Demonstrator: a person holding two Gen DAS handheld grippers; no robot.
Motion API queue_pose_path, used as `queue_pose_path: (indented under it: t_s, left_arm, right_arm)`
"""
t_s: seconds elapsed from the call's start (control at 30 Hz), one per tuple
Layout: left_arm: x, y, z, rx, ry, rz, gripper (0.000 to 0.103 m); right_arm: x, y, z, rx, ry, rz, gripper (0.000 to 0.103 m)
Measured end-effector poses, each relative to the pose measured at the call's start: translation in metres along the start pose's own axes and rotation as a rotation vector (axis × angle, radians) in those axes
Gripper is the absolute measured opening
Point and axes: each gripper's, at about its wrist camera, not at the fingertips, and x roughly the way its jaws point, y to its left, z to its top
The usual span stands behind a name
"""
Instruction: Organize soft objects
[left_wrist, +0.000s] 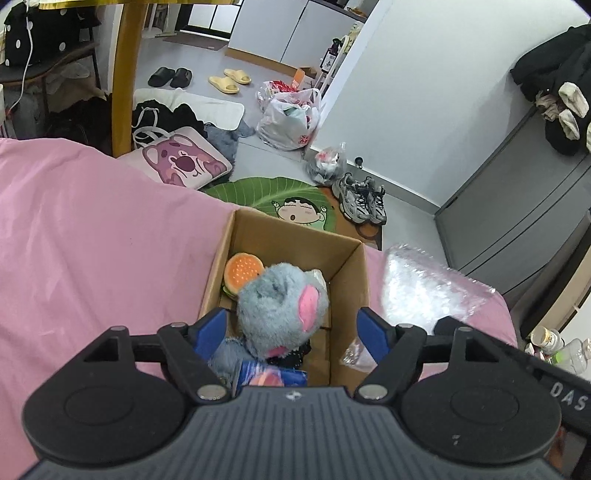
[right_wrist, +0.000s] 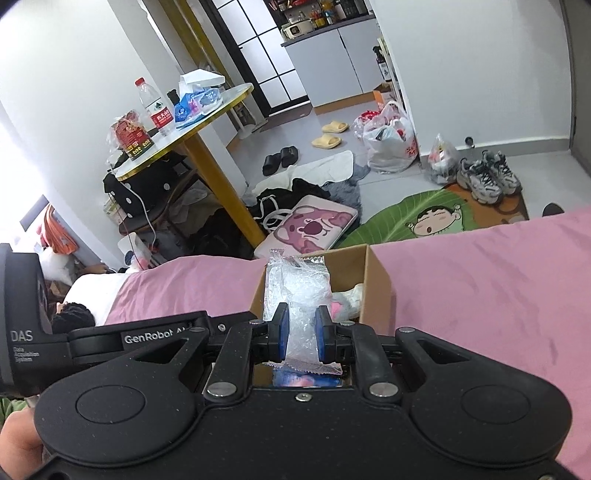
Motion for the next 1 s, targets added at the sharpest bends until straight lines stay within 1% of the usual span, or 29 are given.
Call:
queue_pose_path:
  t_s: [0.2,0.23,0.27,0.3,0.33,0.37,0.43,0.57,0.67,0.73,0.8,0.87,1.0]
  left_arm:
    - [-0.004,0.003,0.003,-0.005,-0.007,0.019,0.079]
    - [-0.005,0.003,0.003,-0.005,-0.008,0.020,0.079]
    - [-0.005,0.003,0.003,-0.004,-0.009,0.023,0.079]
    - [-0.005,0.003,0.002,-0.002,-0.009,0.027,0.080]
    - [-0.006,0.002,0.002,0.000,-0.007,0.034,0.080]
    - [-0.006,0.003,0.003,0.000,-0.006,0.037,0.080]
    - [-0.008,0.003,0.002,-0.004,-0.010,0.038,0.080]
    - [-0.011,0.001,0.001,-0.013,-0.018,0.039,0.080]
    - [-0.016,-0.006,0.000,0.017,-0.032,0.054,0.081]
    - [-0.016,-0.008,0.000,0.019,-0.018,0.052,0.082]
    - [-0.018,-0.011,0.000,0.016,-0.007,0.056,0.086]
    - [-0.021,-0.015,0.000,0.022,-0.013,0.071,0.086]
    - [-0.030,-0.025,0.000,0.034,-0.016,0.071,0.088]
  right_arm:
    - [0.015,-0.002,-0.005,0.040,0.016,0.020,0.015]
    - [0.017,-0.002,-0.007,0.046,0.026,0.026,0.019]
    - [0.020,-0.003,-0.007,0.055,0.038,0.029,0.020]
    - [0.021,-0.004,-0.007,0.069,0.050,0.027,0.033]
    - [0.022,-0.005,-0.009,0.079,0.057,0.020,0.051]
    - [0.019,-0.005,-0.010,0.078,0.049,0.009,0.055]
    - [0.014,-0.005,-0.010,0.066,0.037,-0.016,0.056]
    - [0.010,-0.008,-0.008,0.093,0.049,-0.022,0.060]
    - [0.006,-0.008,-0.009,0.085,0.050,-0.040,0.067]
    - [0.003,-0.008,-0.008,0.090,0.060,-0.047,0.072]
    - [-0.001,-0.009,-0.007,0.089,0.066,-0.057,0.073]
    - [-0.006,-0.012,-0.006,0.091,0.066,-0.067,0.075]
    - [-0.019,-0.015,-0.002,0.092,0.058,-0.077,0.080]
